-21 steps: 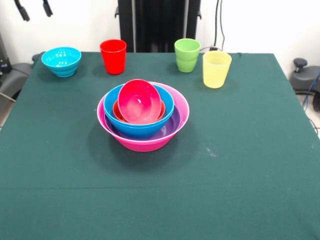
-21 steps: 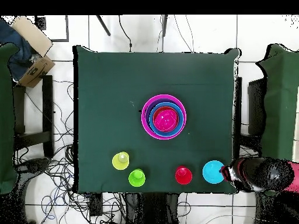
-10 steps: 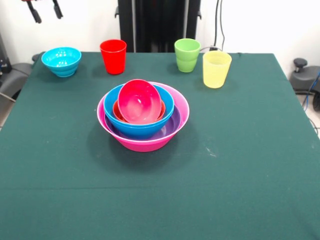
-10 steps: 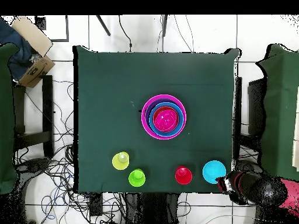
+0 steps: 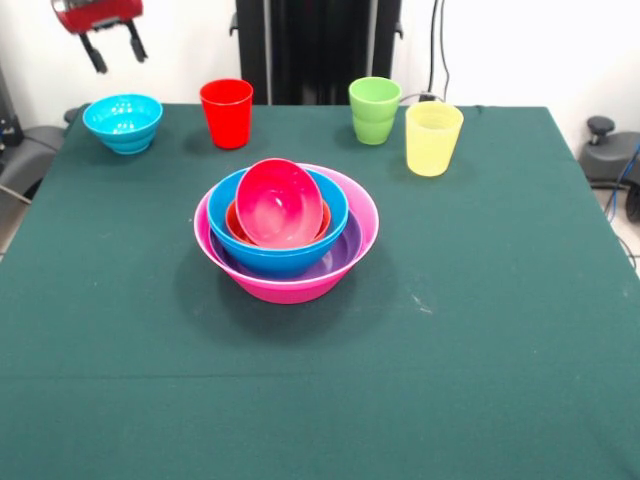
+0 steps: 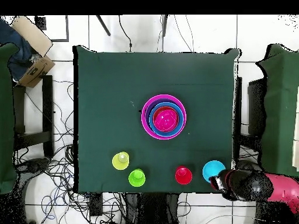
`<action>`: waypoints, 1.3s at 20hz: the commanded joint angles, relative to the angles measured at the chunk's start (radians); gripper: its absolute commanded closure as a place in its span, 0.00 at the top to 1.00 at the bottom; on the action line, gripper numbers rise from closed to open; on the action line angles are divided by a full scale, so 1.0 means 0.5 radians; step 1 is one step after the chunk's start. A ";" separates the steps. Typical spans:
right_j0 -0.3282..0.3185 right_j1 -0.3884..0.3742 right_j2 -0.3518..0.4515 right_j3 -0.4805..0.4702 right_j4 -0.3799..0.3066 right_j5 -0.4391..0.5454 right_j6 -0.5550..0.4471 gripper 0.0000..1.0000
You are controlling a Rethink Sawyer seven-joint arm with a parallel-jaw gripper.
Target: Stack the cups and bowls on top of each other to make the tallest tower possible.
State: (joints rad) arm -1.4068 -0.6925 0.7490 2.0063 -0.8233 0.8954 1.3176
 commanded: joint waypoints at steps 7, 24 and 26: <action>0.081 0.445 -0.037 -0.323 -0.217 -0.040 -0.427 1.00; 0.128 0.536 -0.074 -0.358 -0.318 -0.145 -0.328 1.00; 0.136 0.553 -0.090 -0.348 -0.366 -0.192 -0.291 1.00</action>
State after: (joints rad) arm -1.4081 -0.4543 0.7351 1.8904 -0.8998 0.8834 1.3176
